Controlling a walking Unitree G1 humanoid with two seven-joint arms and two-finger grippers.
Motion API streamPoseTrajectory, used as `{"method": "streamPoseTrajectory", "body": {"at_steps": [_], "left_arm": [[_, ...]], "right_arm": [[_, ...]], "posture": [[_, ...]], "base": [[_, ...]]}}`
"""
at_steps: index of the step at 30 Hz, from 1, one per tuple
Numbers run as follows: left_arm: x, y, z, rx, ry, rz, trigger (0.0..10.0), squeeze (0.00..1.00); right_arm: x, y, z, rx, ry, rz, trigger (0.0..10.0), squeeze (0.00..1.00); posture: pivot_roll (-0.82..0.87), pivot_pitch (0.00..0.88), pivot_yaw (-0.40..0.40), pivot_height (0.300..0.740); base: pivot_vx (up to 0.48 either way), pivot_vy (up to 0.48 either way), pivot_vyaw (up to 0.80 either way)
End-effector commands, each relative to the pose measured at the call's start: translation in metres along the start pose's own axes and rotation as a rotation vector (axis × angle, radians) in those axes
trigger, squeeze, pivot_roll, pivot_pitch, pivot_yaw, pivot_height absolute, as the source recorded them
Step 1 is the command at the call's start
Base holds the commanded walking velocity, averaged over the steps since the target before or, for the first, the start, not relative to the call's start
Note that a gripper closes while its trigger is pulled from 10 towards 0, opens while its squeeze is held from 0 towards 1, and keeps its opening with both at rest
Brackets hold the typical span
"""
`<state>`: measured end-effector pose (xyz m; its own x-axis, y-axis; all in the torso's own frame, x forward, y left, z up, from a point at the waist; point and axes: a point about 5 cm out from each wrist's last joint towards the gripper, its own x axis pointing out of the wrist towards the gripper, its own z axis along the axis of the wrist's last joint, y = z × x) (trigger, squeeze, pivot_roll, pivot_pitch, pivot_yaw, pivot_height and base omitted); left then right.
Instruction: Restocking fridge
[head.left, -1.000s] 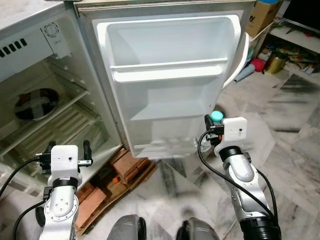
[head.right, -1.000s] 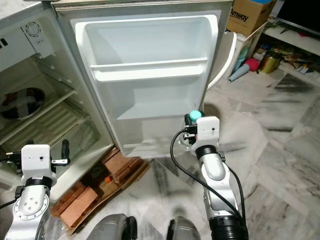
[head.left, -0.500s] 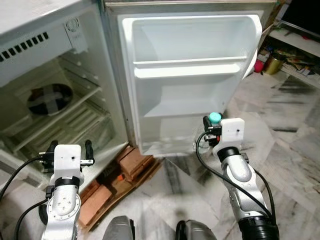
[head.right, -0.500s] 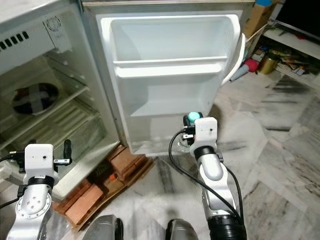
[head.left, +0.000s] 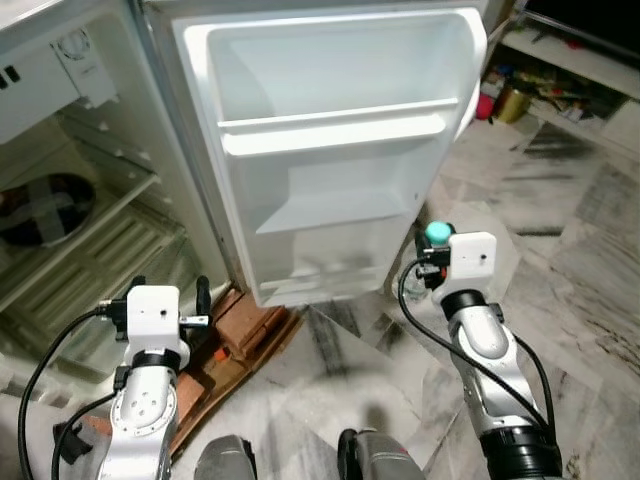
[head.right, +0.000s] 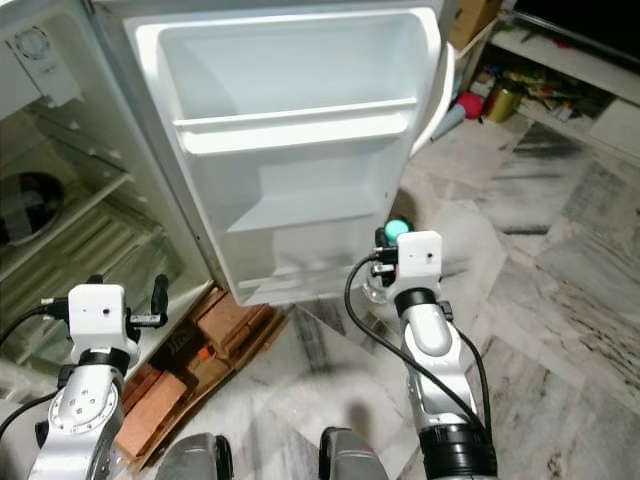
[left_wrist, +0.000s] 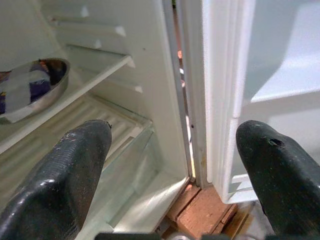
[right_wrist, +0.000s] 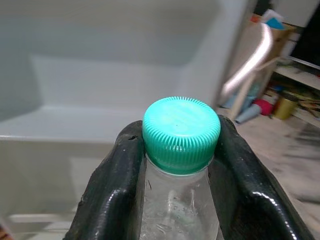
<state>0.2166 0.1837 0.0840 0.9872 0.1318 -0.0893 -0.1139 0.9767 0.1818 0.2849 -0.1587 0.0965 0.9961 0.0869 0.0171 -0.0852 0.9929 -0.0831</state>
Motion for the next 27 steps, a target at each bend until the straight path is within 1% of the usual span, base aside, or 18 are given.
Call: {"method": "streamPoseTrajectory", "body": {"at_steps": [1, 7, 19, 25, 27], "left_arm": [[-0.002, 0.002, 0.001, -0.002, -0.007, 0.002, 10.0, 0.00], [-0.002, 0.003, 0.003, -0.002, -0.020, 0.003, 10.0, 0.00], [-0.005, 0.004, 0.002, -0.005, -0.013, 0.008, 10.0, 0.00], [-0.007, 0.008, 0.000, -0.014, 0.005, 0.034, 10.0, 0.00], [-0.012, 0.009, -0.002, -0.016, 0.018, 0.041, 10.0, 0.00]], "right_arm": [[0.001, -0.001, 0.003, 0.003, -0.020, 0.003, 10.0, 0.00], [0.003, 0.000, 0.004, 0.001, -0.023, 0.009, 10.0, 0.00], [0.004, -0.001, 0.003, -0.004, -0.022, 0.021, 10.0, 0.00], [0.001, -0.001, 0.003, -0.007, -0.019, 0.022, 10.0, 0.00], [-0.002, 0.001, 0.002, -0.008, -0.014, 0.032, 10.0, 0.00]], "posture": [[0.12, 0.123, -0.050, 0.740], [0.12, 0.126, -0.049, 0.740], [0.12, 0.135, -0.052, 0.740], [0.12, 0.140, -0.052, 0.740], [0.12, 0.142, -0.053, 0.740]], "base": [[0.352, 0.000, 0.00], [0.392, 0.000, 0.00], [0.434, 0.000, 0.00], [0.394, 0.000, 0.00], [0.326, 0.000, 0.00]]}}
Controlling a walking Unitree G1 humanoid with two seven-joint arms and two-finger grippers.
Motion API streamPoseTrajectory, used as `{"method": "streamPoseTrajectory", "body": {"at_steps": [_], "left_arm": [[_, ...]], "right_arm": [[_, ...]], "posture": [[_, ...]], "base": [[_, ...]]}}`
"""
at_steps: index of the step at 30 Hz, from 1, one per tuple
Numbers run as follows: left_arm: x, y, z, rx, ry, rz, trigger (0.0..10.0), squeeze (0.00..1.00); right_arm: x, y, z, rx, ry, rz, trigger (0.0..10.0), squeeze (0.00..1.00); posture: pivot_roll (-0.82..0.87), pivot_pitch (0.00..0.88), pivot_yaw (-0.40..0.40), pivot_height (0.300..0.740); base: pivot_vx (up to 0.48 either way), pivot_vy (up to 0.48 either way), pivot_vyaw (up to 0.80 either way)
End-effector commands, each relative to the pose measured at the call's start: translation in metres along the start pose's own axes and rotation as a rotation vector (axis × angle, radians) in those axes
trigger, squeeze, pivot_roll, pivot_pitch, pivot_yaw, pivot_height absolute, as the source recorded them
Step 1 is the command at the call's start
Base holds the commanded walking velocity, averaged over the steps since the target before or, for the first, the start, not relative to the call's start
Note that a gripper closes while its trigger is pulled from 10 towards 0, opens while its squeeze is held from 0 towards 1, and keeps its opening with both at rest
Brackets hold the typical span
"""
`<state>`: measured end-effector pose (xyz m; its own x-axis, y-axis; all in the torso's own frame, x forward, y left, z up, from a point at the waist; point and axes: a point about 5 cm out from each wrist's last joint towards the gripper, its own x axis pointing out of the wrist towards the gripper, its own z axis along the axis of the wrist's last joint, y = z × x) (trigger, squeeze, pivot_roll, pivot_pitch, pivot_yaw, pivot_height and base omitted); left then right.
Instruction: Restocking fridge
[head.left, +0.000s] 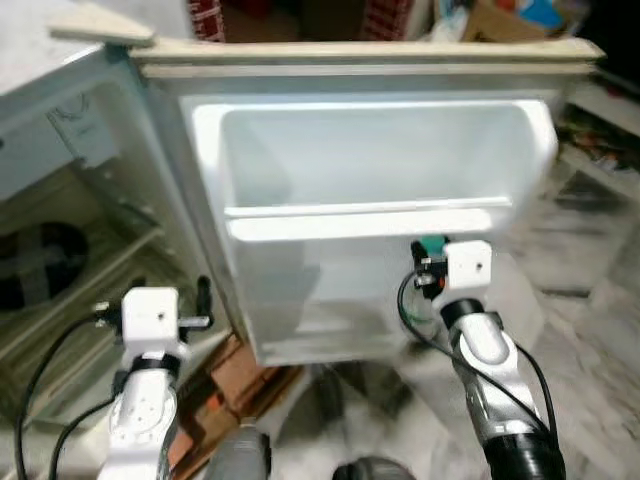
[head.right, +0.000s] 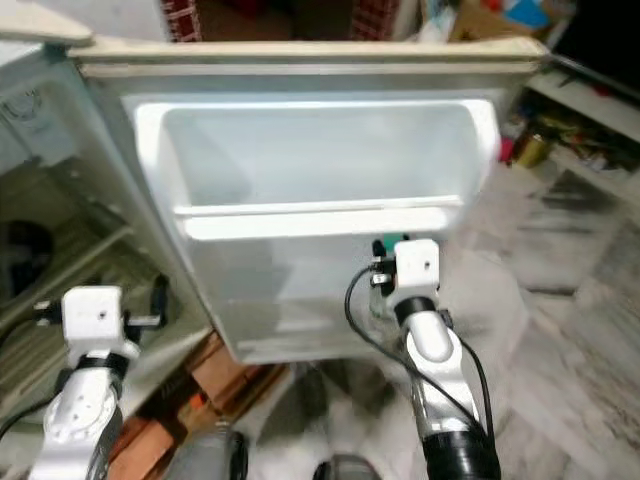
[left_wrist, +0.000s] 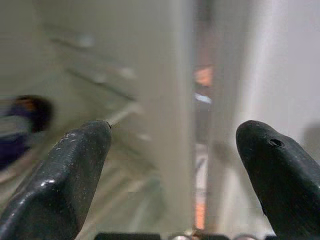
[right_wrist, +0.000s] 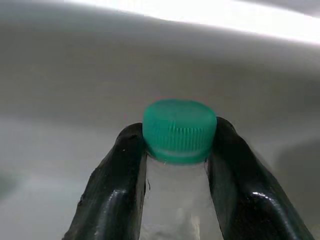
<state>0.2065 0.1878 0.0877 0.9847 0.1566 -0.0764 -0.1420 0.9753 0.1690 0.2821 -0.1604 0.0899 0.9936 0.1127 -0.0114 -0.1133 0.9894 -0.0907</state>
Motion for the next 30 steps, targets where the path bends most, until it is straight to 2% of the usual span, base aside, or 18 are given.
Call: {"method": "streamPoseTrajectory", "body": {"at_steps": [1, 7, 10, 13, 21, 25, 30], "left_arm": [[-0.003, 0.003, -0.004, -0.003, 0.028, 0.015, 10.0, 0.00], [-0.016, 0.007, -0.008, -0.010, 0.051, 0.057, 10.0, 0.00], [-0.023, 0.010, -0.010, 0.013, 0.072, 0.094, 10.0, 0.00], [-0.026, 0.010, -0.011, 0.012, 0.082, 0.086, 10.0, 0.00], [-0.025, 0.010, -0.005, -0.001, 0.082, 0.079, 10.0, 0.00], [-0.025, 0.010, -0.005, 0.012, 0.081, 0.074, 10.0, 0.00], [-0.026, 0.010, -0.010, -0.036, 0.119, 0.079, 10.0, 0.00]], "right_arm": [[0.001, 0.002, 0.008, -0.001, -0.039, 0.005, 10.0, 0.00], [0.000, 0.000, 0.007, 0.001, -0.034, 0.009, 10.0, 0.00], [0.000, 0.001, 0.007, 0.005, -0.028, 0.014, 10.0, 0.00], [0.000, 0.003, 0.005, 0.025, -0.015, 0.030, 10.0, 0.00], [-0.005, 0.007, 0.007, 0.074, -0.001, 0.082, 10.0, 0.00], [-0.009, 0.008, 0.004, 0.050, 0.008, 0.091, 10.0, 0.00], [-0.011, 0.007, 0.004, 0.060, 0.007, 0.080, 10.0, 0.00]], "posture": [[0.11, 0.143, -0.053, 0.740], [0.12, 0.148, -0.055, 0.740], [0.13, 0.151, -0.058, 0.740], [0.13, 0.154, -0.060, 0.740], [0.13, 0.158, -0.058, 0.740], [0.12, 0.159, -0.054, 0.740], [0.12, 0.163, -0.050, 0.720]], "base": [[0.262, 0.000, 0.00], [0.000, 0.000, 0.00], [0.000, 0.000, 0.00], [0.000, 0.000, 0.00], [0.000, 0.000, 0.00], [0.000, 0.000, 0.00], [0.000, 0.000, 0.00]]}}
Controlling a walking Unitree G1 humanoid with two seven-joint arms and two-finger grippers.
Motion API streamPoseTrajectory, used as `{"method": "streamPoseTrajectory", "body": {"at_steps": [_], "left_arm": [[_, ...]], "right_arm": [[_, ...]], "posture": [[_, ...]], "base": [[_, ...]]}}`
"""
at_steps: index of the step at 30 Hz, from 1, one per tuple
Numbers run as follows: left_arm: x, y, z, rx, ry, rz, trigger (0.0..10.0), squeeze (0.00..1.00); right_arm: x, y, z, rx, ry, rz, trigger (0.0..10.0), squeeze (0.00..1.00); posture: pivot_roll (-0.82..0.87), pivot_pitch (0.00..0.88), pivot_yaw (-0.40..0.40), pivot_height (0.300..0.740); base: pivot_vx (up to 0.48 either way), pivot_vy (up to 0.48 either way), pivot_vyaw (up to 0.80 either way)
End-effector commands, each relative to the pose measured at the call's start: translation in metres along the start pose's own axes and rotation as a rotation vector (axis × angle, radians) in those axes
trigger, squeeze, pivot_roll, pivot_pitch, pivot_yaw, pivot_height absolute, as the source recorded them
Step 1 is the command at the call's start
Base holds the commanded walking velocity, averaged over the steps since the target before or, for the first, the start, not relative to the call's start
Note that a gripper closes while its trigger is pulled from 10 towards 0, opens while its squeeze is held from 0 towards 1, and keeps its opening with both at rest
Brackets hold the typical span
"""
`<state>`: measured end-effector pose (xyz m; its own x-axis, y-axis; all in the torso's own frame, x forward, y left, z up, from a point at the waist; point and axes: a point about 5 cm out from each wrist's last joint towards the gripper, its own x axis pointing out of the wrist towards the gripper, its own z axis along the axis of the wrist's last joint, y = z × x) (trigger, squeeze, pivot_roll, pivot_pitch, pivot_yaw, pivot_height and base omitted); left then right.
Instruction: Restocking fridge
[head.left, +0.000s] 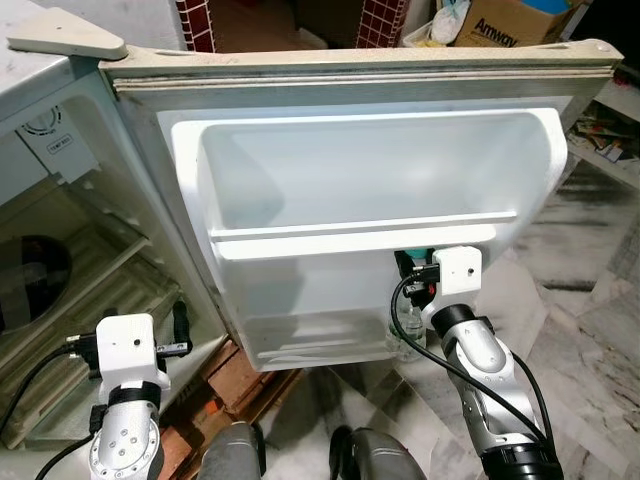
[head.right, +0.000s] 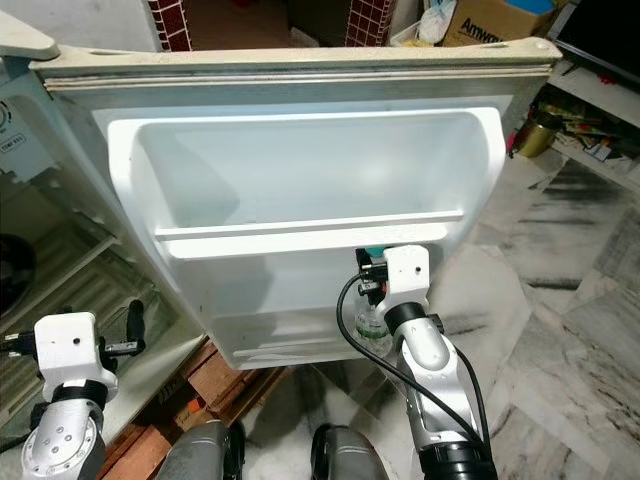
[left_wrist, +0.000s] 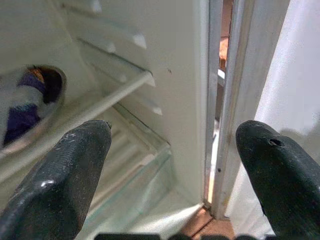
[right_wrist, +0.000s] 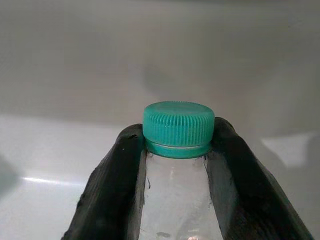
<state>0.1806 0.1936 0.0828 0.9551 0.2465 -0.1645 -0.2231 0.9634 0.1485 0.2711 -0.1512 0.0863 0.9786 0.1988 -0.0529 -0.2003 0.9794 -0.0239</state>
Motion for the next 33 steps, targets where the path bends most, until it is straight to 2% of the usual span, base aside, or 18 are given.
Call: {"method": "streamPoseTrajectory", "body": {"at_steps": [1, 7, 11, 21, 33], "left_arm": [[-0.001, 0.003, -0.001, -0.006, 0.018, 0.005, 10.0, 0.00], [-0.001, 0.002, -0.001, -0.002, 0.021, 0.008, 10.0, 0.00], [0.000, 0.002, -0.001, -0.013, 0.039, 0.020, 10.0, 0.00], [0.006, 0.003, 0.000, -0.012, 0.050, 0.023, 10.0, 0.00], [0.010, -0.007, 0.002, -0.032, 0.047, -0.026, 10.0, 0.00]], "right_arm": [[-0.001, -0.003, 0.007, -0.006, -0.029, -0.009, 10.0, 0.00], [-0.001, -0.003, 0.007, -0.011, -0.027, -0.010, 10.0, 0.00], [0.000, -0.004, 0.008, -0.013, -0.032, -0.015, 10.0, 0.00], [0.005, -0.004, 0.010, -0.027, -0.041, -0.024, 10.0, 0.00], [0.011, -0.003, 0.013, -0.034, -0.056, -0.017, 10.0, 0.00]], "posture": [[0.12, 0.162, -0.050, 0.710], [0.12, 0.164, -0.052, 0.680], [0.12, 0.163, -0.055, 0.645], [0.12, 0.155, -0.049, 0.645], [0.13, 0.148, -0.055, 0.645]], "base": [[0.000, 0.000, 0.00], [0.000, 0.000, 0.00], [0.000, 0.000, 0.00], [0.000, 0.000, 0.00], [0.000, 0.000, 0.00]]}}
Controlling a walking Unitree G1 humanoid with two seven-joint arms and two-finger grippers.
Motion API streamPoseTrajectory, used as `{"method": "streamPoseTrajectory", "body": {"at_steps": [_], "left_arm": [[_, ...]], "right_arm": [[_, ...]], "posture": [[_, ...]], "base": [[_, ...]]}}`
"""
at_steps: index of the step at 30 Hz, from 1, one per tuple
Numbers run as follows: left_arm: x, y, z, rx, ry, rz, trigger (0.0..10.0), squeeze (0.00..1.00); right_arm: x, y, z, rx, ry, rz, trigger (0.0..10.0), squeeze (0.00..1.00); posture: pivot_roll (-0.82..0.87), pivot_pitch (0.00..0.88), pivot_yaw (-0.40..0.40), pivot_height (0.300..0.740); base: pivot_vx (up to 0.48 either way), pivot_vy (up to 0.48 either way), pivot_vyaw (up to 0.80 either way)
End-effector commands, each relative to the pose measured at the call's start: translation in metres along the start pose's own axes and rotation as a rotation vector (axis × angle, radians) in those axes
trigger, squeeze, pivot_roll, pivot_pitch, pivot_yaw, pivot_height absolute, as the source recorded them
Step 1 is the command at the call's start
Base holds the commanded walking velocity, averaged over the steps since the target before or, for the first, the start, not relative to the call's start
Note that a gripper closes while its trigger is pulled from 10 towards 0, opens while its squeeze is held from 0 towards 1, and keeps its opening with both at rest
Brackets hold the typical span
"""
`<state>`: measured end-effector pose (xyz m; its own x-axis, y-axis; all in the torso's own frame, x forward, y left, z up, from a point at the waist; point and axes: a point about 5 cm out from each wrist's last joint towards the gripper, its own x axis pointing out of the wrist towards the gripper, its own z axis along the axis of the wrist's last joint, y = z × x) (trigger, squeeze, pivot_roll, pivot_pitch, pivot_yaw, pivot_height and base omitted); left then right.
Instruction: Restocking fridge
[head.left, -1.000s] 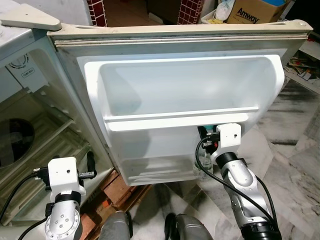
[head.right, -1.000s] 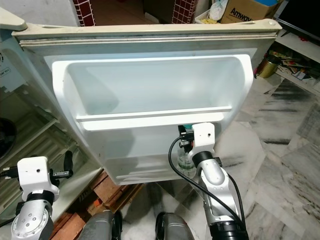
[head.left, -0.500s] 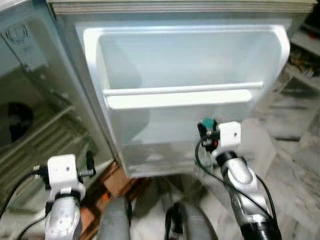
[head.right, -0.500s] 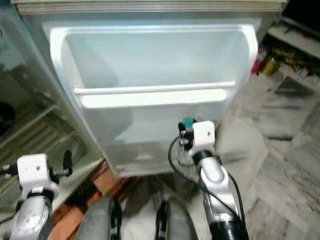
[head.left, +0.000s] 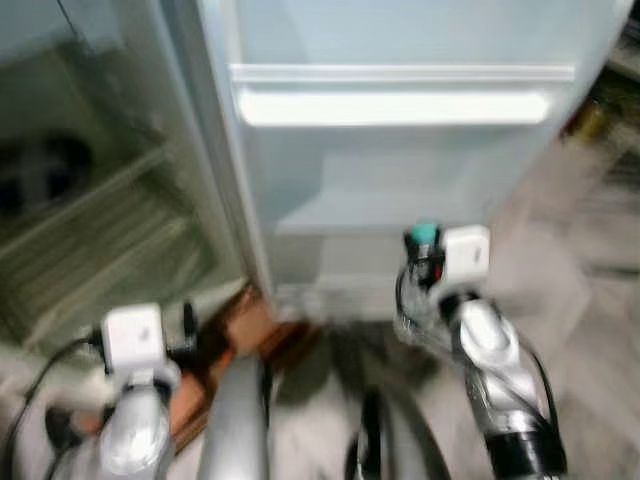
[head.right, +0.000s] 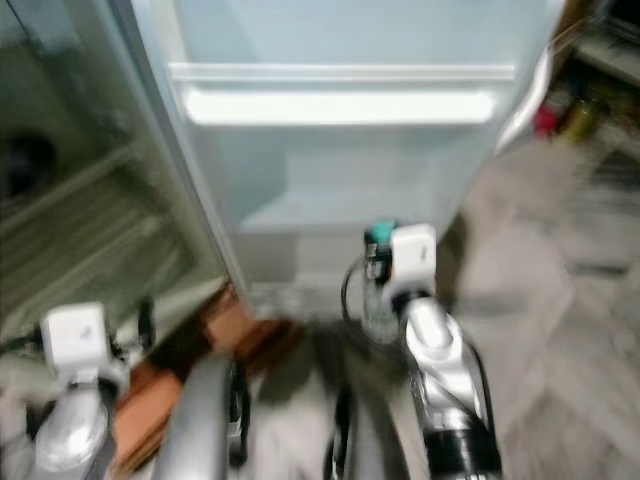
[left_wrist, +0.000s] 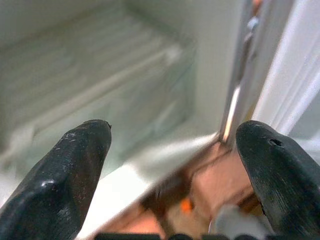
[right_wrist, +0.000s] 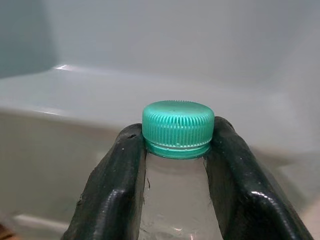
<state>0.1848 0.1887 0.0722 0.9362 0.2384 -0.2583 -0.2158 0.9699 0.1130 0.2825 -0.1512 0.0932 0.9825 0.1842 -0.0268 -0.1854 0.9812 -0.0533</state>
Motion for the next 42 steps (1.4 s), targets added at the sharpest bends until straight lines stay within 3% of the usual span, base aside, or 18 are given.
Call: {"method": "streamPoseTrajectory", "body": {"at_steps": [1, 5, 13, 25, 42], "left_arm": [[0.005, 0.000, 0.012, 0.002, -0.049, -0.007, 10.0, 0.00], [0.007, 0.001, 0.012, 0.000, -0.049, 0.002, 10.0, 0.00], [0.008, 0.000, 0.013, -0.007, -0.053, -0.007, 10.0, 0.00], [0.009, -0.006, 0.017, -0.007, -0.085, -0.074, 10.0, 0.00], [0.010, -0.012, 0.019, 0.015, -0.095, -0.103, 10.0, 0.00]], "right_arm": [[0.001, -0.001, 0.006, -0.004, -0.032, 0.000, 10.0, 0.00], [0.003, 0.001, 0.007, -0.007, -0.039, 0.007, 10.0, 0.00], [0.006, 0.000, 0.011, -0.024, -0.066, 0.013, 10.0, 0.00], [0.010, -0.001, 0.014, -0.041, -0.084, 0.008, 10.0, 0.00], [0.012, -0.002, 0.020, -0.073, -0.122, -0.001, 10.0, 0.00]], "posture": [[0.13, 0.148, -0.056, 0.645], [0.13, 0.146, -0.058, 0.640], [0.13, 0.147, -0.059, 0.585], [0.13, 0.141, -0.057, 0.585], [0.12, 0.165, -0.049, 0.585]], "base": [[0.000, 0.000, 0.00], [0.000, 0.000, 0.00], [0.000, 0.000, 0.00], [0.000, 0.000, 0.00], [0.316, 0.000, 0.00]]}}
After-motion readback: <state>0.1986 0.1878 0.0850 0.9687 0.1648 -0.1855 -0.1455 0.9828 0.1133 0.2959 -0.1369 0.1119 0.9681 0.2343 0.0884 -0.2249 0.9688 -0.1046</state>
